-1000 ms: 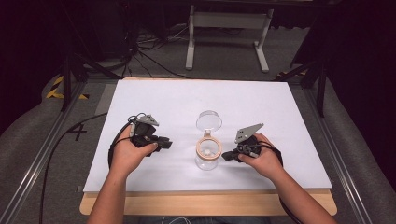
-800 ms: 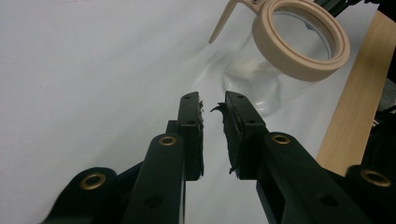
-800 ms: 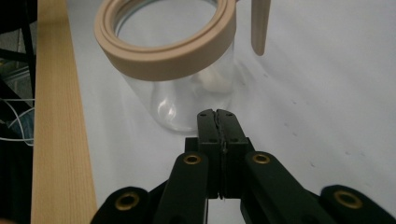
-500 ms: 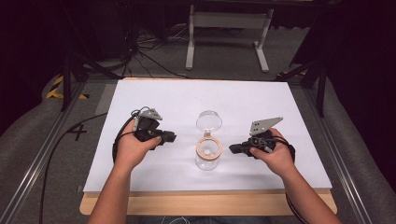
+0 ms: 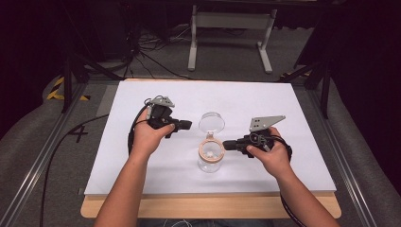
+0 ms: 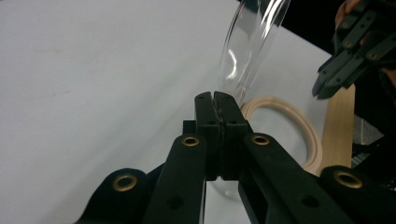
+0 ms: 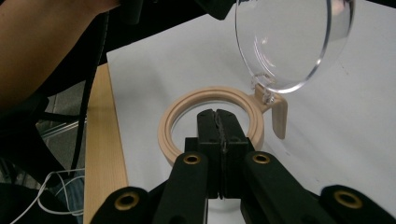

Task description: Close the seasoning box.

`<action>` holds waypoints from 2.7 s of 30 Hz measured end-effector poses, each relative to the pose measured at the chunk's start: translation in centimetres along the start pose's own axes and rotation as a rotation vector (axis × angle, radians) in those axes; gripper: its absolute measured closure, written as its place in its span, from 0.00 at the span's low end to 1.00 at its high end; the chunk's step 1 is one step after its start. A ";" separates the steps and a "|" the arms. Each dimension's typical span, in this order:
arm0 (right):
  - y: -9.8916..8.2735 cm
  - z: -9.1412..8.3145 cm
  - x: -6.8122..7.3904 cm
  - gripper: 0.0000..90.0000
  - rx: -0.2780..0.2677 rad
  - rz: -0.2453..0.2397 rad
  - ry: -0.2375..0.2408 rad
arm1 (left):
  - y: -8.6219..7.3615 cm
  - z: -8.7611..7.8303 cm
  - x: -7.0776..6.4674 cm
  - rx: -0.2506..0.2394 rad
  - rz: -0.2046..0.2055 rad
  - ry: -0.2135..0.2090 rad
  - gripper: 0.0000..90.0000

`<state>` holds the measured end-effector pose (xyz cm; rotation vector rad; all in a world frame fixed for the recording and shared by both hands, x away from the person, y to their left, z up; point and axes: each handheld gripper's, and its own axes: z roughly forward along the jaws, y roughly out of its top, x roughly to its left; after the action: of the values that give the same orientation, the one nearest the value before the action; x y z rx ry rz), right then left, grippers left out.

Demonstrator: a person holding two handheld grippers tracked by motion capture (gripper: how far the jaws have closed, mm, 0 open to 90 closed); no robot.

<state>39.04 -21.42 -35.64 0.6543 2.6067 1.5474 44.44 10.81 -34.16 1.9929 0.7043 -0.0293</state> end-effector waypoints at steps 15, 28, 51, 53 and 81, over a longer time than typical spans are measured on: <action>0.4 1.4 0.0 1.00 -0.026 0.007 0.000 | 2.3 2.1 0.2 -0.006 0.005 0.001 0.99; 0.6 1.8 -0.3 1.00 -0.075 0.041 -0.002 | 2.4 1.9 -0.8 -0.005 0.030 -0.017 0.98; 0.3 1.6 -0.1 1.00 -0.053 0.059 0.017 | 2.2 0.8 -2.6 0.018 0.084 -0.009 0.96; 0.3 1.5 -0.1 1.00 -0.052 0.054 0.020 | 2.1 0.6 -2.6 0.017 0.085 -0.004 0.96; 0.1 0.9 0.6 1.00 0.072 0.021 0.056 | -3.6 -4.0 -3.0 0.108 0.063 0.080 0.92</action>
<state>38.78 -20.44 -35.84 0.6552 2.7160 1.5052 39.14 13.98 -34.10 2.1284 0.7036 0.0512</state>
